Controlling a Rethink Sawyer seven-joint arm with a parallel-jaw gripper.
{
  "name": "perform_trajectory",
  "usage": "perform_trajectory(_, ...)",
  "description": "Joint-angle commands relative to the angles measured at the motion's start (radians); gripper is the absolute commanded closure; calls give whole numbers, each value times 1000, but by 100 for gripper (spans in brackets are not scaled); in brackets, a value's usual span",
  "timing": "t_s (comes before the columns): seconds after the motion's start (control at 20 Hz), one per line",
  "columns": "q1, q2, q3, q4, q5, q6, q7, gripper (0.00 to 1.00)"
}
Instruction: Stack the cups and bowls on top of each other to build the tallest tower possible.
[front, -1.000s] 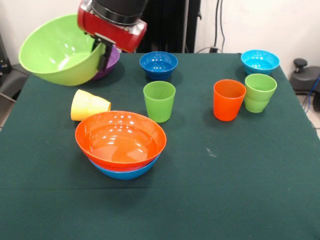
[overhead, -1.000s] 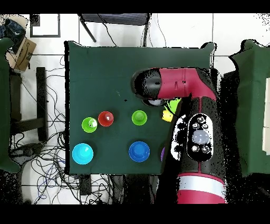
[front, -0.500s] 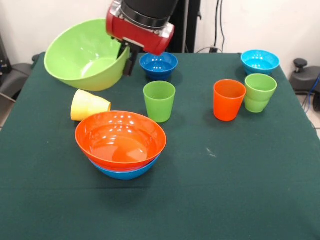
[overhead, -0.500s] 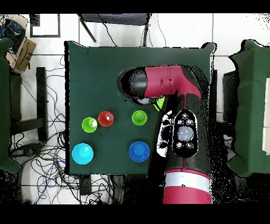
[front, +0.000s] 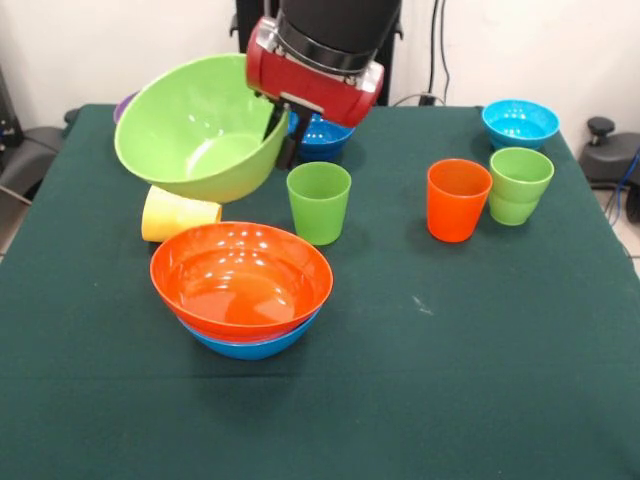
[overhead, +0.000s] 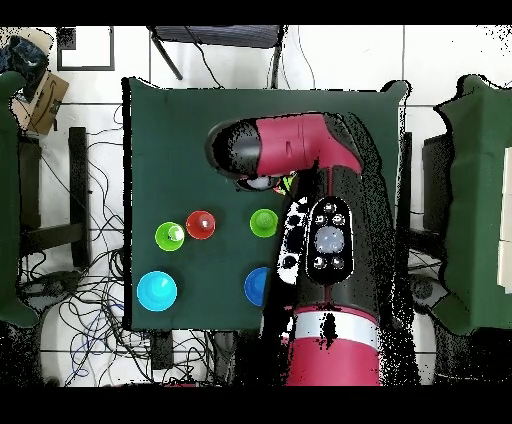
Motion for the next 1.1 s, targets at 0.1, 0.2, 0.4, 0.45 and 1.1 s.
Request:
perform_trajectory(0.1, 18, 89, 76, -73, 19, -9, 48, 100)
perform_trajectory(0.2, 21, 93, 72, -78, 20, -21, 47, 0)
perform_trajectory(0.4, 8, 85, 79, -49, 50, -55, 60, 0)
perform_trajectory(0.45, 9, 83, 76, -47, 51, -55, 58, 0)
perform_trajectory(1.1, -5, 36, 47, -19, 40, -29, 5, 0)
